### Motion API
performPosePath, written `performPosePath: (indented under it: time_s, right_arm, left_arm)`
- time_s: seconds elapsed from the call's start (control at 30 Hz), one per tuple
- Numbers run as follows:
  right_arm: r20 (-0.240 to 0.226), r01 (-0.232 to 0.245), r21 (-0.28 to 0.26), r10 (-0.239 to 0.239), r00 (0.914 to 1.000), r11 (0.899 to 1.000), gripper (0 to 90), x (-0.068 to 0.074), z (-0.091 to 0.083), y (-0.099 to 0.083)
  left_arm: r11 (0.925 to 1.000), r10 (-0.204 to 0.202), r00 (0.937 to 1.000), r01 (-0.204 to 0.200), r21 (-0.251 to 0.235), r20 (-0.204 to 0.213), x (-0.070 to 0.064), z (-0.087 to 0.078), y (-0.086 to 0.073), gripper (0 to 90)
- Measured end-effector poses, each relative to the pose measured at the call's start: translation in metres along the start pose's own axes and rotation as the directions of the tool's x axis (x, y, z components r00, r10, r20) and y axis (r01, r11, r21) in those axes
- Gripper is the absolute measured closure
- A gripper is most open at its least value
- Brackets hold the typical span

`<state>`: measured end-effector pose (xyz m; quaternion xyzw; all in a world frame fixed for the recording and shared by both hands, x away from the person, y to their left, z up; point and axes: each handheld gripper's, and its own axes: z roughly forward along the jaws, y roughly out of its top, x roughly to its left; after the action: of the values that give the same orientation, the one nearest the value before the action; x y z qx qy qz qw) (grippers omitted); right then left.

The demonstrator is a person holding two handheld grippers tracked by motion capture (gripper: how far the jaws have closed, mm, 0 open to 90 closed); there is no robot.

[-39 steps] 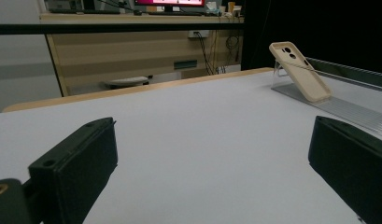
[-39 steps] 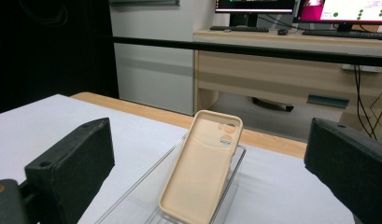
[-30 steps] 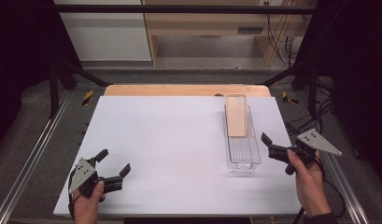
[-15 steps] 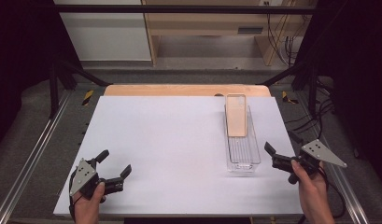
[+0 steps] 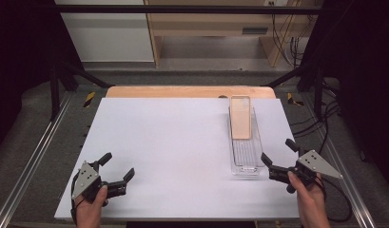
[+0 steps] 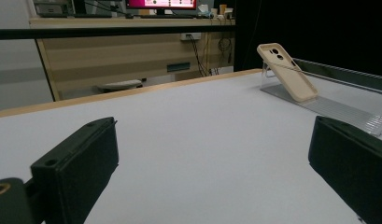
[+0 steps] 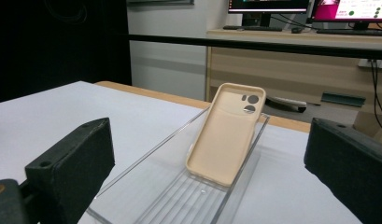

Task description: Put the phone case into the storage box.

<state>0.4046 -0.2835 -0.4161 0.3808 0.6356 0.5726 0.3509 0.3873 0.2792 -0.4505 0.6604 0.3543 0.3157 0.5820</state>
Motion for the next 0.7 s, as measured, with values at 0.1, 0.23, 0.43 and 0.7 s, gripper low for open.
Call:
performPosePath:
  time_s: [0.1, 0.23, 0.43, 0.7]
  right_arm:
    - [-0.008, 0.005, 0.004, -0.005, 1.0, 1.0, 2.1, 0.003, 0.002, -0.005]
    - [-0.016, -0.001, 0.007, 0.001, 0.9999, 1.0, 2.1, 0.006, 0.003, -0.012]
    - [-0.024, -0.016, 0.0, 0.016, 0.9996, 1.0, 2.1, 0.007, 0.005, -0.019]
    - [-0.059, -0.027, -0.017, 0.026, 0.998, 1.0, 2.1, 0.011, 0.01, -0.032]
  left_arm:
    - [1.0, 0.001, 1.0, -0.001, -0.001, 0.002, 0.0, 0.0, 0.0, 1.4]
    - [1.0, 0.002, 1.0, -0.002, -0.001, 0.002, 0.0, 0.0, 0.0, 1.5]
    - [1.0, 0.008, 0.9999, -0.008, 0.0, 0.007, 0.0, 0.0, 0.0, 1.5]
    - [0.9999, 0.01, 0.9998, -0.01, -0.005, 0.018, -0.001, 0.0, 0.0, 1.7]
